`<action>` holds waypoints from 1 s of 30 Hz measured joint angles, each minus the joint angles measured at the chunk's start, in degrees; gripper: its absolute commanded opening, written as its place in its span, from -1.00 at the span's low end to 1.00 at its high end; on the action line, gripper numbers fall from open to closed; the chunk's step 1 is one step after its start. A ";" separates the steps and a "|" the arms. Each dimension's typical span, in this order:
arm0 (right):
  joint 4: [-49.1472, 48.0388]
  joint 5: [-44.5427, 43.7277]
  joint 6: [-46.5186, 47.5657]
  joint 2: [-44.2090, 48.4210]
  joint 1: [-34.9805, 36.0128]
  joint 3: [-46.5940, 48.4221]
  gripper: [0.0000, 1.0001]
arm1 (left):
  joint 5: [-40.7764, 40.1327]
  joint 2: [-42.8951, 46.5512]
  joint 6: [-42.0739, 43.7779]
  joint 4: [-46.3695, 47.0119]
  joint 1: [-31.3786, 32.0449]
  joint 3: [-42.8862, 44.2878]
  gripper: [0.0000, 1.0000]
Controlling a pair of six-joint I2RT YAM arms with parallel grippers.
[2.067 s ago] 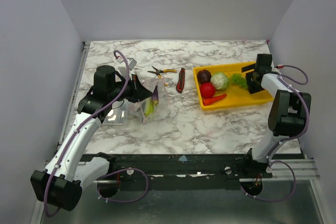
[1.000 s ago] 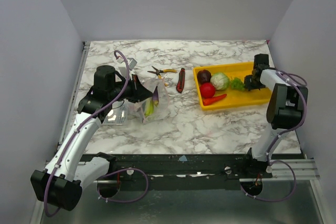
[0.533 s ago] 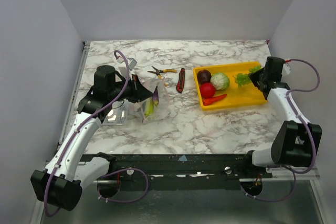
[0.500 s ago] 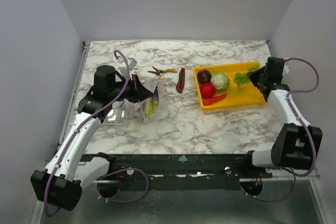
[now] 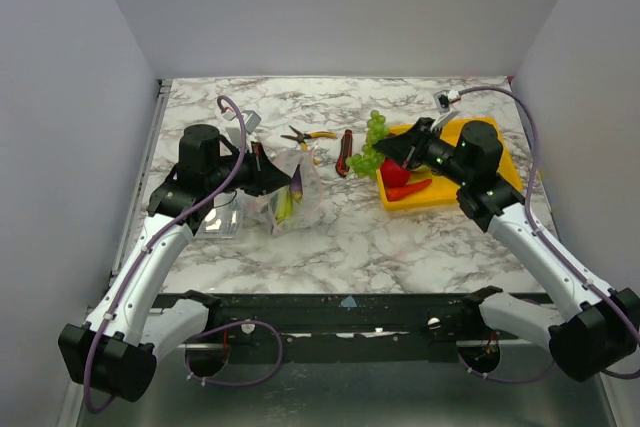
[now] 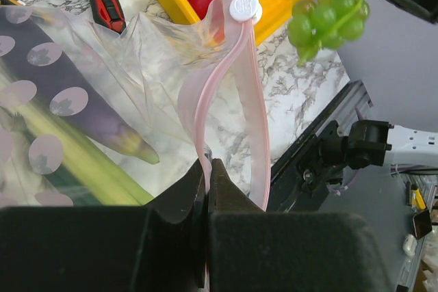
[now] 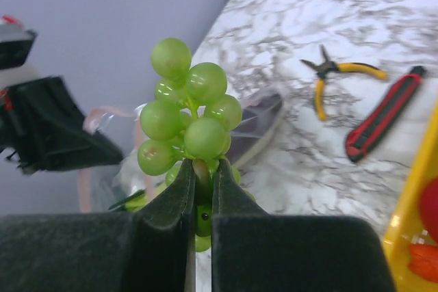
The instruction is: Place the food in the zip-top bag and seal the zipper
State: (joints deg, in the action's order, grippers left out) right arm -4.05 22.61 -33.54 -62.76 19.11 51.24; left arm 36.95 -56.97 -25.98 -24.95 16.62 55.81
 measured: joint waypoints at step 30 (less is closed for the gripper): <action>-8.83 -46.34 29.16 -16.04 47.54 9.97 -0.99 | -0.13 0.74 0.07 0.00 0.00 0.00 -1.00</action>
State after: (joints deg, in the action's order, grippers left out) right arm -12.88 -23.73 -4.38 -78.81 66.65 61.21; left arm 36.82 -56.23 -25.91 -24.95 16.62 55.81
